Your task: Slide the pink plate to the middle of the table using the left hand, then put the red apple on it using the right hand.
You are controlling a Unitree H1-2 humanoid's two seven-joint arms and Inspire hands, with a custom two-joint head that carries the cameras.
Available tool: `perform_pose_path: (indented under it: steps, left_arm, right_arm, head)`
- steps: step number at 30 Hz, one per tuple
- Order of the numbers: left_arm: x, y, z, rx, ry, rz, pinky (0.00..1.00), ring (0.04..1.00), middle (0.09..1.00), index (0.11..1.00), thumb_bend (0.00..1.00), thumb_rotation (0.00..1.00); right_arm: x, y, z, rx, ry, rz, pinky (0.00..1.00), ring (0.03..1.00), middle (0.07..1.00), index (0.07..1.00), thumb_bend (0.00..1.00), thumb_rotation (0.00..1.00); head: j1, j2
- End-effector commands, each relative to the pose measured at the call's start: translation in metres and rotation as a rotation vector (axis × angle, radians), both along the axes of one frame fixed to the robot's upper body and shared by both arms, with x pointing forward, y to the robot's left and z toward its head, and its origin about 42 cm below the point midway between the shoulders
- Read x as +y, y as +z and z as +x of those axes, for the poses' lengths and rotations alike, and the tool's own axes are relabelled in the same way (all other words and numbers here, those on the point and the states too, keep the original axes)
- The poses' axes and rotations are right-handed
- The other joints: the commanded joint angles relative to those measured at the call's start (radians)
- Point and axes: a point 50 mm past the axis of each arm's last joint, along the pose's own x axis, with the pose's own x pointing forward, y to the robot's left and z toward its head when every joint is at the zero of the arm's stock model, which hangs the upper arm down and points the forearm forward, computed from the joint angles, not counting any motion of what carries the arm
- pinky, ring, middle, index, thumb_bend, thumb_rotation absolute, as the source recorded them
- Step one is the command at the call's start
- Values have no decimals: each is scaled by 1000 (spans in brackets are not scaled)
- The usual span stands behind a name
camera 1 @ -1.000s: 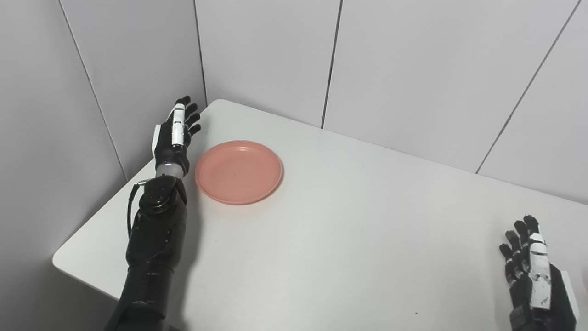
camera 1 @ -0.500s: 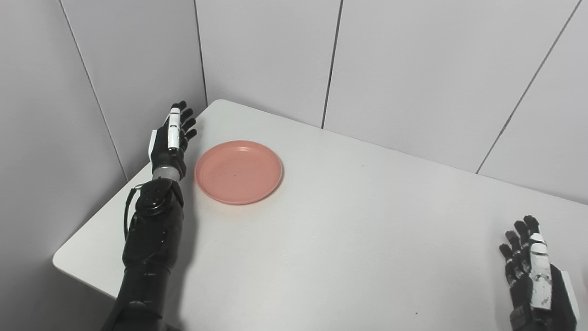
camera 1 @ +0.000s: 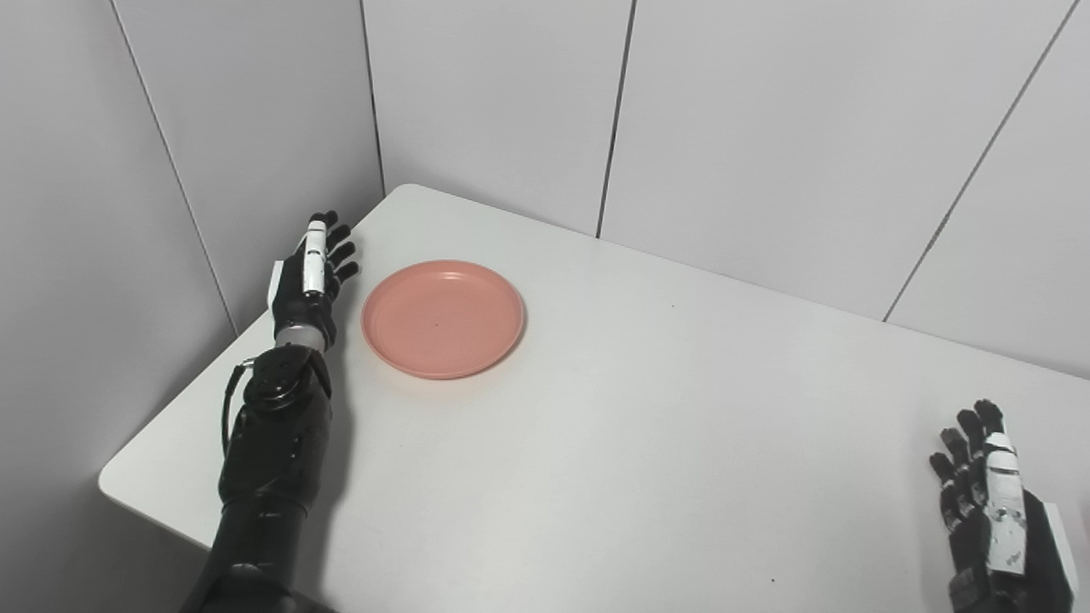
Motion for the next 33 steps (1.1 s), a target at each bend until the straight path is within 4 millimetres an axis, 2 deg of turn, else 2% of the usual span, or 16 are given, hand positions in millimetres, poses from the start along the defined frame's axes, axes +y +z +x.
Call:
perform_pose_path:
  steps: [1,16,22,33]
  left_arm:
    - [12,25,8,-91,16,61,863,882,882,853,348,1000]
    - [-1,16,5,-70,-35,39,850,867,874,862,370,1000]
    - [-8,13,9,-52,-46,30,869,881,881,856,361,1000]
    - [-24,13,14,-29,-65,18,834,860,862,844,324,1000]
  right_arm:
    - [1,19,4,-73,13,8,1000,1000,1000,1000,59,1000]
    - [1,19,4,-81,14,7,1000,1000,1000,1000,61,1000]
    - [2,20,3,-73,7,7,1000,1000,1000,1000,60,1000]
    - [4,21,3,-77,14,5,1000,1000,1000,1000,69,1000]
  head:
    - [-1,0]
    - [1,3]
    - [-4,5]
    - [-9,6]
